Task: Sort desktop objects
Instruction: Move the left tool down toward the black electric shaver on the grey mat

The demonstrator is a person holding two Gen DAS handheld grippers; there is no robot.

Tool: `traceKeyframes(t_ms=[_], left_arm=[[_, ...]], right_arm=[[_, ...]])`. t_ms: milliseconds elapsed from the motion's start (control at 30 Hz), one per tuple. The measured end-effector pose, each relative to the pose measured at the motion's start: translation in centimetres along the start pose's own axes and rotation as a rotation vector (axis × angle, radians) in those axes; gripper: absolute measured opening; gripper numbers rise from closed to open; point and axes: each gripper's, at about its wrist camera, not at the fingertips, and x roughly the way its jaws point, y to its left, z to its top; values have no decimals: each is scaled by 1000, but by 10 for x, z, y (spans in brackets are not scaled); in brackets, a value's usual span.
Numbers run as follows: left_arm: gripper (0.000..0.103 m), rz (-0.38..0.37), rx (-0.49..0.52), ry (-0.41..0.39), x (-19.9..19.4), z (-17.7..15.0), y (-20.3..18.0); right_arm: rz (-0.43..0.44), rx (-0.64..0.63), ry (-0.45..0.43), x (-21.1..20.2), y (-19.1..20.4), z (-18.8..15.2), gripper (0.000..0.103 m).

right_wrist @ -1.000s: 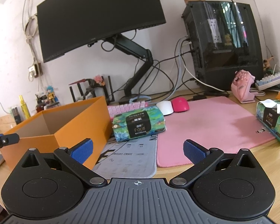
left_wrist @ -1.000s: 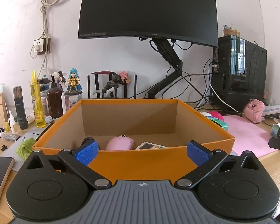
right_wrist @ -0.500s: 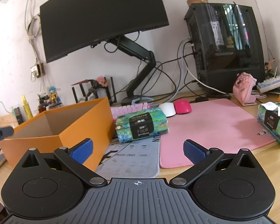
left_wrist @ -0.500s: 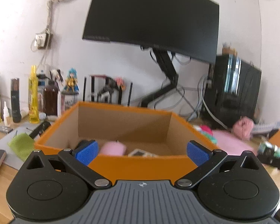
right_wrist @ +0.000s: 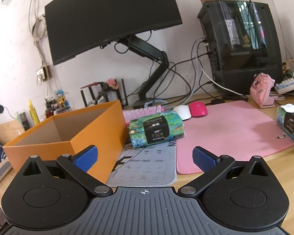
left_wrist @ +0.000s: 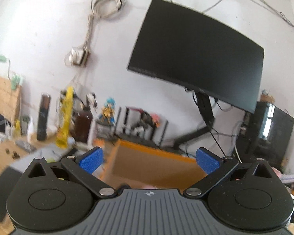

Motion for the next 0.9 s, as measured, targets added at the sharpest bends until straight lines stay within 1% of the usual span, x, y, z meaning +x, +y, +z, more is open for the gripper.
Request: traceKeyframes(t_ms=[67, 200, 267, 333, 400, 467, 533, 600, 667, 800, 900], left_arm=[[103, 21, -27, -9, 4, 6, 9], [103, 49, -128, -20, 16, 14, 28], [103, 69, -162, -32, 20, 17, 41], [103, 101, -195, -24, 25, 18, 57], [103, 148, -250, -9, 35, 21, 72], [103, 197, -316, 35, 48, 21, 88], [103, 210, -374, 84, 61, 18, 103], [102, 236, -398, 143, 74, 12, 114], [95, 267, -402, 211, 88, 4, 121], [93, 319, -405, 336, 113, -9, 133], [92, 331, -385, 419, 135, -13, 134]], right_arm=[[10, 3, 7, 0, 1, -1, 103], [29, 9, 20, 1, 3, -2, 103], [39, 13, 27, 2, 4, -2, 103], [49, 16, 34, 2, 6, -3, 103], [59, 19, 40, 2, 7, -3, 103], [68, 22, 47, 3, 8, -4, 103], [78, 22, 53, 8, 13, -4, 103], [82, 15, 56, 12, 18, -4, 103], [86, 10, 59, 13, 20, -5, 103], [89, 7, 64, 13, 24, -5, 103], [87, 4, 67, 14, 26, -5, 103]])
